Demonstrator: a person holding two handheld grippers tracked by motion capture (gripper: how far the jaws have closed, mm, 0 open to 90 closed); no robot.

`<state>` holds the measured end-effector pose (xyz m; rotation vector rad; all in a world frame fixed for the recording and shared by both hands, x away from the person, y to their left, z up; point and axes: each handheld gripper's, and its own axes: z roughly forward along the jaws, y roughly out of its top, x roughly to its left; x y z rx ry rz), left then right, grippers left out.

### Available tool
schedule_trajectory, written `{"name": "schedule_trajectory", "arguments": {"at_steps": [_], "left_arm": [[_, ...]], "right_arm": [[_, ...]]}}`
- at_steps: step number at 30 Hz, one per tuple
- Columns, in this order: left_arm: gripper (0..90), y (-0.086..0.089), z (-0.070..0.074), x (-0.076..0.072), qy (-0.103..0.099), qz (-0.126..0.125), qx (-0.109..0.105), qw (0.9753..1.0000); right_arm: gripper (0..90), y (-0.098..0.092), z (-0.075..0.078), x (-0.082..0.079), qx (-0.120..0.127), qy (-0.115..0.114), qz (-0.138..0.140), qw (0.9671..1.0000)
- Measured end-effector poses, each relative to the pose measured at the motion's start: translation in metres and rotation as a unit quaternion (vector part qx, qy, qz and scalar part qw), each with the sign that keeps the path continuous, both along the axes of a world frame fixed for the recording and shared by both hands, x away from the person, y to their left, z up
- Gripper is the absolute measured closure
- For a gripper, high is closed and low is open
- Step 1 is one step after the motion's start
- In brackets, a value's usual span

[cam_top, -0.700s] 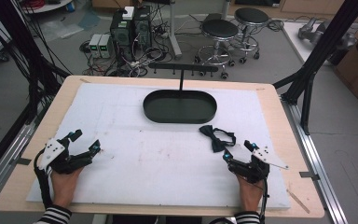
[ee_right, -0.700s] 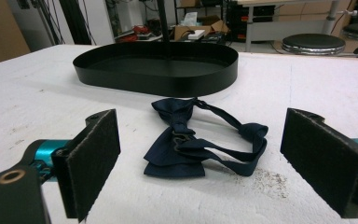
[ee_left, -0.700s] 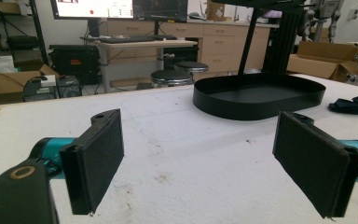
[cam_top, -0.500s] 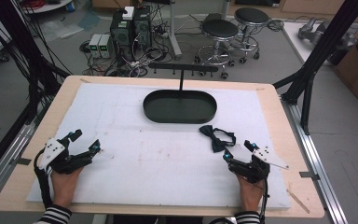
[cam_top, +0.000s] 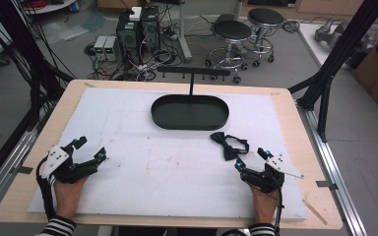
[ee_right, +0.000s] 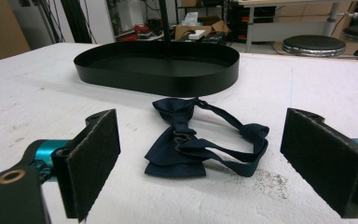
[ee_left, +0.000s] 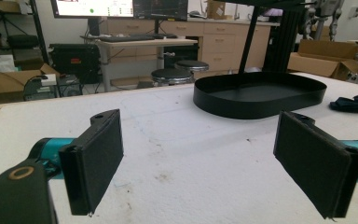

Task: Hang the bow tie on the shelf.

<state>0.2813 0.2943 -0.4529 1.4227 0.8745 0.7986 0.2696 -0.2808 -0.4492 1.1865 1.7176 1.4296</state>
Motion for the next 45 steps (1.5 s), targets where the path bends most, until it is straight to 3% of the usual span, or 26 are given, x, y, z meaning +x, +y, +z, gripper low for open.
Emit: {"name": "schedule_trajectory", "arguments": {"at_steps": [5, 15, 25, 30, 31, 36, 40, 41, 45], "left_arm": [[16.1, 0.000, 0.000, 0.000, 0.001, 0.001, 0.000, 1.0000], [16.1, 0.001, 0.000, 0.001, 0.005, 0.003, -0.003, 1.0000], [16.1, 0.001, 0.000, 0.001, 0.005, 0.003, -0.002, 1.0000], [16.1, 0.001, 0.000, 0.001, 0.004, 0.003, -0.002, 1.0000], [16.1, 0.000, 0.000, 0.001, 0.005, 0.003, -0.003, 1.0000], [16.1, 0.000, 0.000, 0.001, 0.005, 0.003, -0.003, 1.0000], [16.2, 0.000, 0.000, 0.001, 0.005, 0.003, -0.003, 1.0000], [16.2, 0.001, 0.000, 0.001, 0.004, 0.003, -0.003, 1.0000], [16.2, 0.001, 0.000, 0.001, 0.005, 0.003, -0.002, 1.0000]], "right_arm": [[10.8, 0.000, 0.000, 0.000, 0.001, 0.000, -0.004, 1.0000], [11.2, 0.003, 0.010, 0.004, -0.010, -0.003, 0.016, 0.9998], [11.2, 0.014, 0.040, 0.024, -0.043, 0.040, 0.043, 0.9973], [11.3, 0.017, 0.046, 0.034, -0.048, 0.060, 0.055, 0.9956], [11.2, 0.019, 0.047, 0.038, -0.052, 0.071, 0.062, 0.9942], [16.9, 0.024, 0.045, 0.044, -0.082, 0.077, 0.076, 0.9908], [19.4, 0.028, 0.045, 0.050, -0.091, 0.098, 0.090, 0.9869], [19.3, 0.031, 0.047, 0.055, -0.096, 0.119, 0.102, 0.9830], [20.3, 0.039, 0.050, 0.067, -0.134, 0.154, 0.105, 0.9732]]}}
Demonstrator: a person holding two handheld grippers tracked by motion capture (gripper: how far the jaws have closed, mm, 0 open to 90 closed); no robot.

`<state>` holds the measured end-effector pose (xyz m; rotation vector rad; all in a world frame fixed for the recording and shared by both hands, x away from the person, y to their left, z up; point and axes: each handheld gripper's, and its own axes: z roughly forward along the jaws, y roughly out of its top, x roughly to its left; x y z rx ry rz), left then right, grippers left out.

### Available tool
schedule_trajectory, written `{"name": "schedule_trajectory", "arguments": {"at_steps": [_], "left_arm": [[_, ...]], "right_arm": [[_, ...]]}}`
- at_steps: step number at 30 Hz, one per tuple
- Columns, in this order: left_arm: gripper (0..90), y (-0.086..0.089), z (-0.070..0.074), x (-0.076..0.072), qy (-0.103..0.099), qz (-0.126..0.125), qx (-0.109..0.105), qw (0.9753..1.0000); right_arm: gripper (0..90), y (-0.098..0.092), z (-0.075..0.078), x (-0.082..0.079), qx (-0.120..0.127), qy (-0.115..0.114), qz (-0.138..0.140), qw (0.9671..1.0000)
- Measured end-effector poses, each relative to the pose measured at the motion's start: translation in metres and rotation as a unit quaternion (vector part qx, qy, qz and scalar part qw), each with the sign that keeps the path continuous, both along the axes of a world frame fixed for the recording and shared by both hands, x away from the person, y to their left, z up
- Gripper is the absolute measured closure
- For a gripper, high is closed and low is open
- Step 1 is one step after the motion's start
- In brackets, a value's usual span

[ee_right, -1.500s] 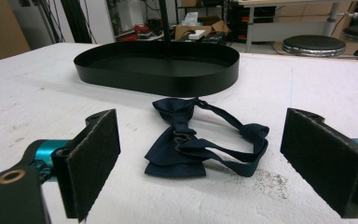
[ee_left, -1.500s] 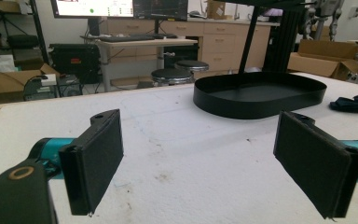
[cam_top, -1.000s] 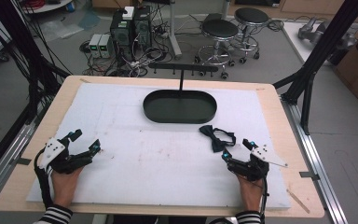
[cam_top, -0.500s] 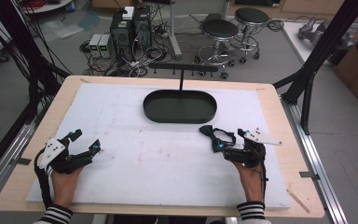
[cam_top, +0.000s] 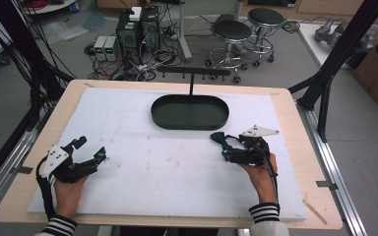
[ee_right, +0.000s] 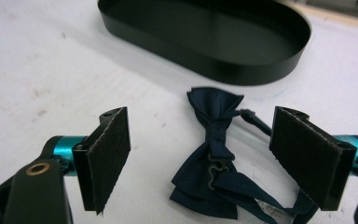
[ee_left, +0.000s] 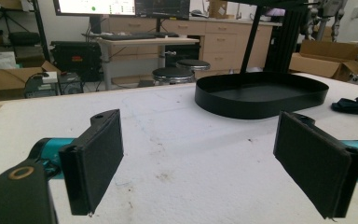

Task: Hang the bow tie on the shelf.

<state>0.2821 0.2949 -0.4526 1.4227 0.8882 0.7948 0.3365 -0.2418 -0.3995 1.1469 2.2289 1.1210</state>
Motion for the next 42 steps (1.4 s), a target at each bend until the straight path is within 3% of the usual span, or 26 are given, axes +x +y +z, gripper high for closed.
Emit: {"name": "schedule_trajectory", "arguments": {"at_steps": [3, 6, 9, 13, 20, 22, 27, 37, 41, 42], "left_arm": [[16.2, 0.000, 0.000, 0.000, 0.000, 0.000, -0.001, 1.0000], [16.1, 0.000, 0.000, 0.000, 0.000, 0.000, -0.001, 1.0000], [16.2, 0.000, 0.000, 0.000, 0.000, 0.000, 0.000, 1.0000], [16.2, 0.000, 0.000, 0.000, -0.001, 0.001, -0.002, 1.0000], [16.2, 0.000, 0.000, 0.000, 0.000, 0.001, 0.000, 1.0000], [16.2, 0.000, 0.000, 0.000, 0.000, 0.000, -0.001, 1.0000], [16.2, 0.000, 0.000, 0.000, 0.000, 0.000, 0.000, 1.0000], [16.2, 0.000, 0.000, 0.000, 0.000, 0.000, 0.000, 1.0000], [16.2, 0.000, 0.000, 0.000, 0.000, 0.000, 0.001, 1.0000], [16.2, 0.000, 0.000, 0.000, 0.000, 0.000, 0.001, 1.0000]], "right_arm": [[24.7, 0.004, 0.000, 0.007, -0.020, 0.016, 0.000, 0.9997], [29.8, 0.004, -0.002, 0.013, -0.025, 0.044, -0.004, 0.9987], [30.8, 0.004, -0.005, 0.016, -0.032, 0.054, -0.008, 0.9980], [41.5, 0.006, -0.013, 0.021, -0.047, 0.091, -0.001, 0.9948], [45.0, 0.012, -0.012, 0.032, -0.073, 0.117, -0.003, 0.9904], [45.4, 0.016, -0.010, 0.037, -0.086, 0.131, -0.005, 0.9876], [46.2, 0.020, -0.011, 0.043, -0.102, 0.146, -0.010, 0.9840], [53.6, 0.023, -0.018, 0.048, -0.109, 0.170, -0.018, 0.9792], [61.9, 0.023, -0.018, 0.049, -0.110, 0.177, -0.024, 0.9778], [70.4, 0.023, -0.018, 0.049, -0.114, 0.176, -0.027, 0.9774]]}}
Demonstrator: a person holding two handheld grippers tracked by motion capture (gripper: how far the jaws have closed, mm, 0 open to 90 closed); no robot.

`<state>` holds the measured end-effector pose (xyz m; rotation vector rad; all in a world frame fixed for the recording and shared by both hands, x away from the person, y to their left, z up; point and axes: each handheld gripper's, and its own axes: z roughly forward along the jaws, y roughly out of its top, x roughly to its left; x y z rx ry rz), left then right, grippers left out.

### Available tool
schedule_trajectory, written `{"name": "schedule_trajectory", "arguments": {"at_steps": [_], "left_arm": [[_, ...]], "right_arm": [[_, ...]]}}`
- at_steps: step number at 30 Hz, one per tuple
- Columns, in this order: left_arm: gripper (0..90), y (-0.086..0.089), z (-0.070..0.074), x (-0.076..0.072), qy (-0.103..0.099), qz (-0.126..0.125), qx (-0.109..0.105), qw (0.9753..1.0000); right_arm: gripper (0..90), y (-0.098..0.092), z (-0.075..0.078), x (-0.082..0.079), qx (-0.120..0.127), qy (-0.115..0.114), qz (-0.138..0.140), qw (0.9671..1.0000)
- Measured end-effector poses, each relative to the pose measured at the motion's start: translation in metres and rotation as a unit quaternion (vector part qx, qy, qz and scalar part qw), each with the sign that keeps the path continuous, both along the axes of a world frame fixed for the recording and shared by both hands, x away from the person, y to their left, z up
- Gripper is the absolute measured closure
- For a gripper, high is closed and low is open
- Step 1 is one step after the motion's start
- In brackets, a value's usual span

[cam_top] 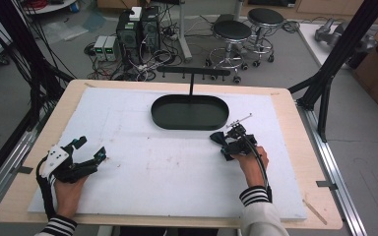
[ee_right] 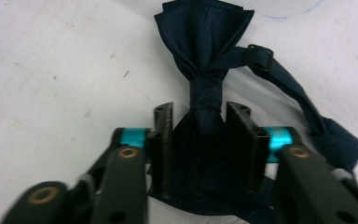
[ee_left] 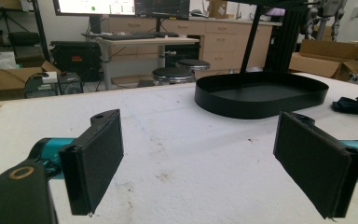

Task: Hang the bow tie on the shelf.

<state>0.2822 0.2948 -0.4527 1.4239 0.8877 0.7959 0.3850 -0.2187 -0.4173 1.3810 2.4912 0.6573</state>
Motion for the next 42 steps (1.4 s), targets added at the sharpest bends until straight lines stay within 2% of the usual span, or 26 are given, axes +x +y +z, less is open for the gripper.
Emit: {"name": "schedule_trajectory", "arguments": {"at_steps": [10, 18, 22, 25, 26, 27, 28, 29, 30, 31, 32, 35, 36, 37, 39, 40, 41, 42], "left_arm": [[16.2, 0.000, 0.000, 0.000, 0.000, -0.001, 0.000, 1.0000], [16.2, 0.000, 0.000, 0.000, 0.000, -0.001, 0.000, 1.0000], [16.2, 0.000, 0.000, 0.000, 0.000, -0.001, 0.001, 1.0000], [16.2, 0.000, 0.000, 0.000, 0.000, -0.001, 0.001, 1.0000], [16.2, 0.000, 0.000, 0.000, 0.000, -0.001, 0.001, 1.0000], [16.2, 0.000, 0.000, 0.000, 0.000, -0.001, 0.000, 1.0000], [16.2, 0.000, 0.000, 0.000, 0.000, -0.001, 0.000, 1.0000], [16.2, 0.000, 0.000, 0.000, 0.000, -0.001, 0.001, 1.0000], [16.2, 0.000, 0.000, 0.000, 0.000, -0.001, 0.001, 1.0000], [16.2, 0.000, 0.000, 0.000, -0.001, -0.001, 0.001, 1.0000], [16.2, 0.000, 0.000, 0.000, -0.001, -0.001, 0.001, 1.0000], [16.2, 0.000, 0.000, 0.000, 0.000, -0.001, 0.001, 1.0000], [16.2, 0.000, 0.000, 0.000, 0.000, -0.001, 0.001, 1.0000], [16.2, 0.000, 0.000, 0.000, 0.000, -0.001, 0.001, 1.0000], [16.2, -0.001, 0.000, 0.000, -0.001, -0.002, 0.001, 1.0000], [16.2, -0.001, 0.000, 0.000, -0.001, -0.002, 0.001, 1.0000], [16.2, -0.001, 0.000, 0.000, -0.001, -0.002, 0.001, 1.0000], [16.2, -0.001, 0.000, 0.000, -0.002, -0.001, 0.001, 1.0000]], "right_arm": [[77.8, 0.002, 0.001, -0.002, -0.005, 0.001, -0.004, 1.0000], [79.6, 0.002, 0.003, -0.003, -0.006, -0.005, -0.003, 1.0000], [79.7, 0.000, 0.008, -0.005, 0.011, -0.017, -0.003, 0.9998], [79.7, -0.001, 0.016, -0.009, 0.033, -0.044, -0.003, 0.9985], [79.7, -0.001, 0.016, -0.009, 0.033, -0.044, -0.003, 0.9985], [79.7, -0.001, 0.019, -0.011, 0.043, -0.061, -0.001, 0.9972], [79.7, -0.001, 0.021, -0.012, 0.048, -0.068, 0.001, 0.9965], [79.7, -0.001, 0.021, -0.012, 0.048, -0.068, 0.001, 0.9965], [79.7, -0.001, 0.022, -0.013, 0.056, -0.075, -0.001, 0.9956], [79.8, -0.001, 0.025, -0.014, 0.076, -0.088, -0.006, 0.9933], [79.8, -0.001, 0.025, -0.014, 0.076, -0.088, -0.006, 0.9933], [79.8, -0.001, 0.032, -0.017, 0.105, -0.125, -0.011, 0.9865], [79.8, -0.001, 0.032, -0.017, 0.105, -0.125, -0.011, 0.9865], [79.7, -0.001, 0.036, -0.019, 0.119, -0.142, -0.011, 0.9827], [79.7, 0.000, 0.039, -0.021, 0.126, -0.163, -0.010, 0.9785], [79.7, 0.000, 0.039, -0.021, 0.126, -0.163, -0.010, 0.9785], [79.7, 0.000, 0.042, -0.022, 0.137, -0.175, -0.011, 0.9750], [79.7, 0.001, 0.043, -0.022, 0.138, -0.184, -0.010, 0.9731]]}}
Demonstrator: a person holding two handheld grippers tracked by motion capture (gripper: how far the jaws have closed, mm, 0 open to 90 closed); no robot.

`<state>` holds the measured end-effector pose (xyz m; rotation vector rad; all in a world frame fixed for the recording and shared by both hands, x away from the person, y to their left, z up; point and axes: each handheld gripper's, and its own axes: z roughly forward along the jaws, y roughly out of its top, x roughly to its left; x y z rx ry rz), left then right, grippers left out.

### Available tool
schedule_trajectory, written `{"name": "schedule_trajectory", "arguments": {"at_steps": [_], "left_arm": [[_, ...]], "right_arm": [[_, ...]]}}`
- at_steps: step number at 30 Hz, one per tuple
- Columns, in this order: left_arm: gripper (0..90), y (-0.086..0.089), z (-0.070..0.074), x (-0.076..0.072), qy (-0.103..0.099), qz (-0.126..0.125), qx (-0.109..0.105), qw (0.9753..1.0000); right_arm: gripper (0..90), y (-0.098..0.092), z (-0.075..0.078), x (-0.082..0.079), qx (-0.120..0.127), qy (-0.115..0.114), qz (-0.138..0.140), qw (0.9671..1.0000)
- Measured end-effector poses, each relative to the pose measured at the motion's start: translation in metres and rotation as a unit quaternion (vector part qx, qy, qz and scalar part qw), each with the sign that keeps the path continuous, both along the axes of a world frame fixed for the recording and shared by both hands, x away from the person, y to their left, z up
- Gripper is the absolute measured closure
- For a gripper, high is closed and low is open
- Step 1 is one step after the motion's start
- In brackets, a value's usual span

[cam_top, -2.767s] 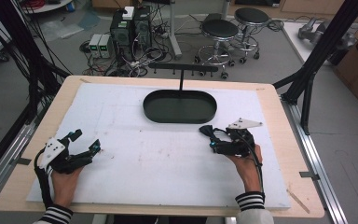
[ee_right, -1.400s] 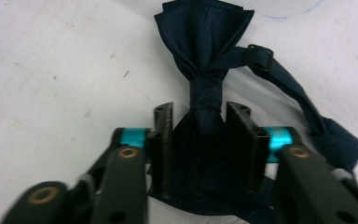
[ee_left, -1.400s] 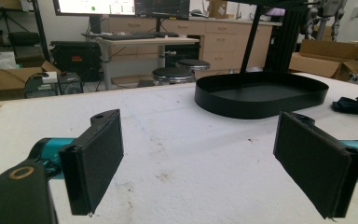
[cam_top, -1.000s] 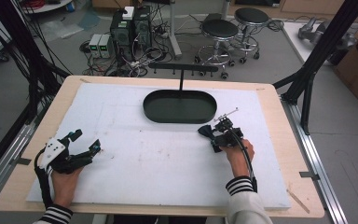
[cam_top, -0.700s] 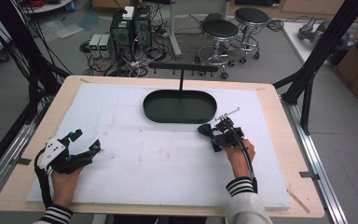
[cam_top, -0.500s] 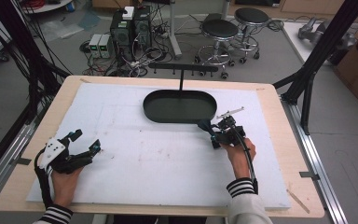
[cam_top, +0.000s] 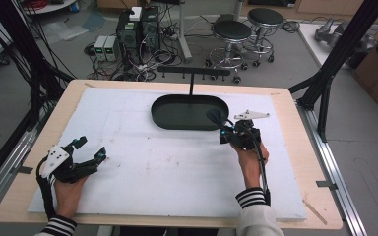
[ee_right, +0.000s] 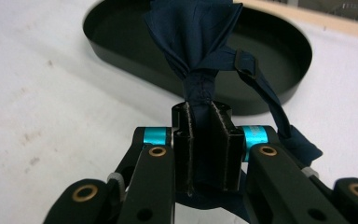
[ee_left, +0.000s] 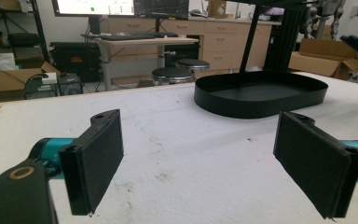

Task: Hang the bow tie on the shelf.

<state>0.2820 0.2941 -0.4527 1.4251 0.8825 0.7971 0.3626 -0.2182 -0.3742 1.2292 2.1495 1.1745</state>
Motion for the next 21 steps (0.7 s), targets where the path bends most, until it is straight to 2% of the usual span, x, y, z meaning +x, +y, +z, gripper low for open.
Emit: {"name": "schedule_trajectory", "arguments": {"at_steps": [3, 5, 7, 12, 14, 17, 20, 21], "left_arm": [[16.2, 0.000, 0.000, 0.000, 0.001, 0.000, 0.000, 1.0000], [16.2, 0.000, 0.000, 0.000, 0.001, 0.000, 0.000, 1.0000], [16.2, 0.000, 0.000, 0.000, 0.000, 0.001, 0.000, 1.0000], [16.3, 0.000, 0.000, 0.000, 0.000, 0.001, 0.000, 1.0000], [16.3, 0.000, 0.000, 0.000, 0.000, 0.001, 0.000, 1.0000], [16.3, 0.000, 0.000, 0.000, -0.001, 0.001, 0.000, 1.0000], [16.2, 0.000, 0.000, 0.000, 0.001, 0.001, 0.000, 1.0000], [16.2, 0.000, 0.000, 0.000, 0.001, 0.001, -0.001, 1.0000]], "right_arm": [[79.7, 0.001, 0.003, -0.001, 0.003, -0.020, -0.005, 0.9998], [79.7, 0.001, 0.004, -0.002, 0.006, -0.023, -0.008, 0.9997], [79.7, 0.003, 0.006, -0.002, 0.010, -0.042, -0.008, 0.9991], [79.7, 0.010, 0.014, 0.001, 0.020, -0.051, -0.004, 0.9985], [79.8, 0.013, 0.016, 0.002, 0.027, -0.069, -0.003, 0.9972], [79.8, 0.016, 0.019, 0.005, 0.034, -0.069, -0.003, 0.9970], [79.8, 0.020, 0.022, 0.010, 0.038, -0.079, -0.004, 0.9961], [79.7, 0.023, 0.026, 0.013, 0.046, -0.082, -0.006, 0.9956]]}}
